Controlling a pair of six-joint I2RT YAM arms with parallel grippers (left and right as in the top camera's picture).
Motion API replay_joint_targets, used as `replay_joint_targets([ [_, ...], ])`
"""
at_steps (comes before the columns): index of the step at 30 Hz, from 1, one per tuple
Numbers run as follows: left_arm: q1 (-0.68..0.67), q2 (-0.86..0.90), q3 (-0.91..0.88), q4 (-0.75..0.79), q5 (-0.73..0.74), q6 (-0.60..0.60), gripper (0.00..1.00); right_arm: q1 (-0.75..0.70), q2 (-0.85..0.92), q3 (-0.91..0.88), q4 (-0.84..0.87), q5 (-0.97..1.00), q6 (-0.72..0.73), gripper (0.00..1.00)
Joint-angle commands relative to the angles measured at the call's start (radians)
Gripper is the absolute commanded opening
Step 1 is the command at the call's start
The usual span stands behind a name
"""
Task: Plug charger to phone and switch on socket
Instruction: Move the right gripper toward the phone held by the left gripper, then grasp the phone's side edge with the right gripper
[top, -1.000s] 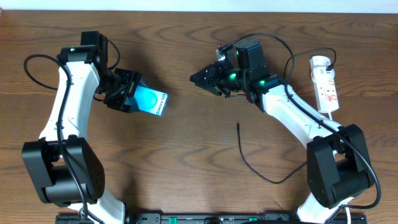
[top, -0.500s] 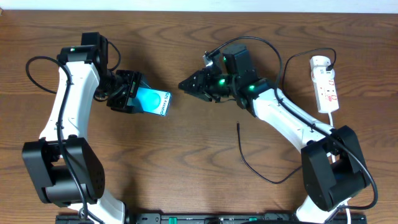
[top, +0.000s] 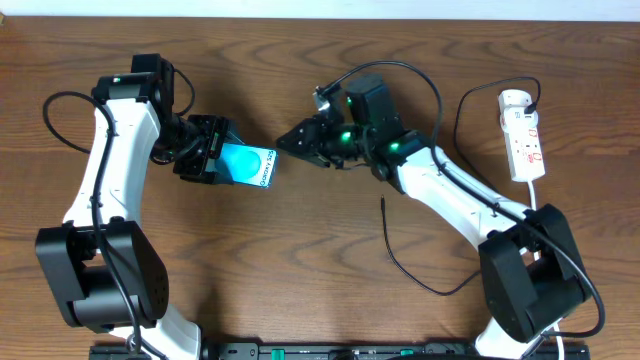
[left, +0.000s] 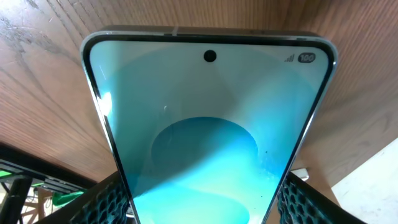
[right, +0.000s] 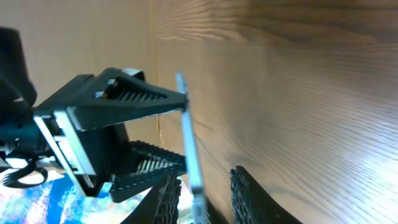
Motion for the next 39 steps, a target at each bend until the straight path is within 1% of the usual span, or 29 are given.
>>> replay_joint_targets([
  [1, -0.004, -0.002, -0.002, -0.011, 0.021, -0.013, 0.07, 0.022, -0.009, 0.013, 0.016, -0.003, 0.022, 0.27],
  [21, -0.004, -0.002, -0.002, -0.015, 0.021, -0.037, 0.07, 0.088, -0.009, 0.013, 0.017, 0.02, 0.024, 0.25],
  [39, -0.01, -0.002, -0.002, -0.014, 0.047, -0.047, 0.07, 0.116, -0.009, 0.013, -0.006, 0.076, 0.012, 0.27],
])
